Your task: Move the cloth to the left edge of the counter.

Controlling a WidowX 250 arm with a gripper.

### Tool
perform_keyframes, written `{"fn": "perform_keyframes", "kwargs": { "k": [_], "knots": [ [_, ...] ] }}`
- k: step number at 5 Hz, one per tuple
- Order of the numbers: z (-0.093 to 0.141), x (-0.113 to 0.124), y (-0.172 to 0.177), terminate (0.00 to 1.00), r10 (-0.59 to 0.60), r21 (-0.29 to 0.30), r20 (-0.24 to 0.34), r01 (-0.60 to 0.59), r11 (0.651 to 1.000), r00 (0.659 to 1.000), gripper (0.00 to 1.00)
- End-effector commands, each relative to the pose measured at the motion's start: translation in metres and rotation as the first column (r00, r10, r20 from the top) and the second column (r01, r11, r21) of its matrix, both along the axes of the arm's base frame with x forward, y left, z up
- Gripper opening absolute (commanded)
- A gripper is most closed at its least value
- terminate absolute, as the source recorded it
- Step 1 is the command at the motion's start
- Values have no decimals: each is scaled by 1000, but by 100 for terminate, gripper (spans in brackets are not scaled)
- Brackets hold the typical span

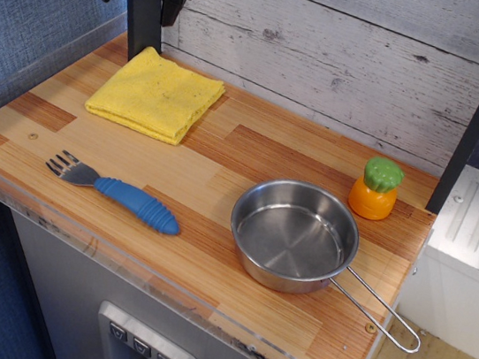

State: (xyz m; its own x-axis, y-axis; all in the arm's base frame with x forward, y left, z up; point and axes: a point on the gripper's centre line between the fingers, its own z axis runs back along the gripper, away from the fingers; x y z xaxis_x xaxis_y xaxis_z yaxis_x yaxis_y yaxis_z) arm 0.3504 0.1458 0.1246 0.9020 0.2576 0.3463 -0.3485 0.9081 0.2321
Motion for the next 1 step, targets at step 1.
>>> {"fn": "perform_keyframes", "kwargs": {
  "k": [1],
  "knots": [
    [20, -5, -1, 100, 2, 20, 53, -3, 1000, 999, 100]
  ]
}}
